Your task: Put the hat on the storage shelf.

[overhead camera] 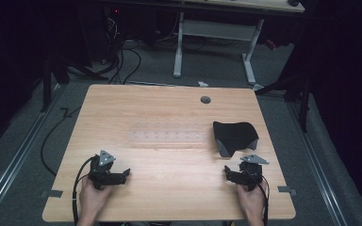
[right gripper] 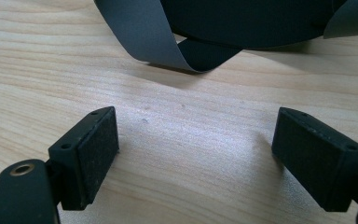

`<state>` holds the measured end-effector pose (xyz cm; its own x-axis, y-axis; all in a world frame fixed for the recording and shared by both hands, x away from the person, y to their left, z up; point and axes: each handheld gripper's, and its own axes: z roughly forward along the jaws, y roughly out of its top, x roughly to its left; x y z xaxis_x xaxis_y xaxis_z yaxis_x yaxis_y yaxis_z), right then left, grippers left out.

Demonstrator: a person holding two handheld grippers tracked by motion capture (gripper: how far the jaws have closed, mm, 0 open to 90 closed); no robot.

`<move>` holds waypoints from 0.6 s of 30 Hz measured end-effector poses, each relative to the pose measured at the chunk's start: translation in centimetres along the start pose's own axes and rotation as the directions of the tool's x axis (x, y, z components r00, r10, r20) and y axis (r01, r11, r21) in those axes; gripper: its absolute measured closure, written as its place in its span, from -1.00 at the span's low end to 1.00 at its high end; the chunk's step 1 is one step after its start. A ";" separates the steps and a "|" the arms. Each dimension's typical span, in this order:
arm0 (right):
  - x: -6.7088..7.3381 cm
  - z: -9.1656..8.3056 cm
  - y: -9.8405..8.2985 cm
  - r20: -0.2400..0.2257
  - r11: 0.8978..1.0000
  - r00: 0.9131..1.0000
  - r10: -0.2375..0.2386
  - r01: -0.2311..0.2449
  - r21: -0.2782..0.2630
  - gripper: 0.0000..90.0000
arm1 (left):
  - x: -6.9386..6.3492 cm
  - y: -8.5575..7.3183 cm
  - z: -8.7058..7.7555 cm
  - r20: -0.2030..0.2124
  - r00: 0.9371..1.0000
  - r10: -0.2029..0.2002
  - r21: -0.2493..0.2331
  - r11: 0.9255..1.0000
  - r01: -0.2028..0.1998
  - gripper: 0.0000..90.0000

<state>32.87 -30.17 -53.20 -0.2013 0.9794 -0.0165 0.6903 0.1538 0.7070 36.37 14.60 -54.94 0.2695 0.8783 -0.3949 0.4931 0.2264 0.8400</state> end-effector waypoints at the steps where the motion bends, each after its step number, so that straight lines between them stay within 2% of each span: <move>1: 0.0 0.0 0.0 -0.001 1.000 1.000 -0.001 0.001 0.000 -0.68 | 0.0 0.0 0.0 0.000 1.000 0.000 0.000 1.000 0.000 -0.80; 14: -0.1 -0.1 0.0 -0.014 1.000 1.000 -0.009 0.009 0.005 -0.63 | 0.0 0.0 0.0 0.000 1.000 0.000 0.000 1.000 0.000 -0.80; 18: -0.3 -0.3 -0.1 0.005 1.000 1.000 0.006 -0.006 -0.014 -0.42 | 0.0 0.0 0.0 0.000 1.000 0.000 0.001 1.000 0.000 -0.80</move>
<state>32.64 -30.49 -53.08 -0.1938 0.9809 -0.0158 0.6818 0.1463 0.7167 36.38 14.61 -54.94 0.2697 0.8783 -0.3948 0.4935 0.2261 0.8399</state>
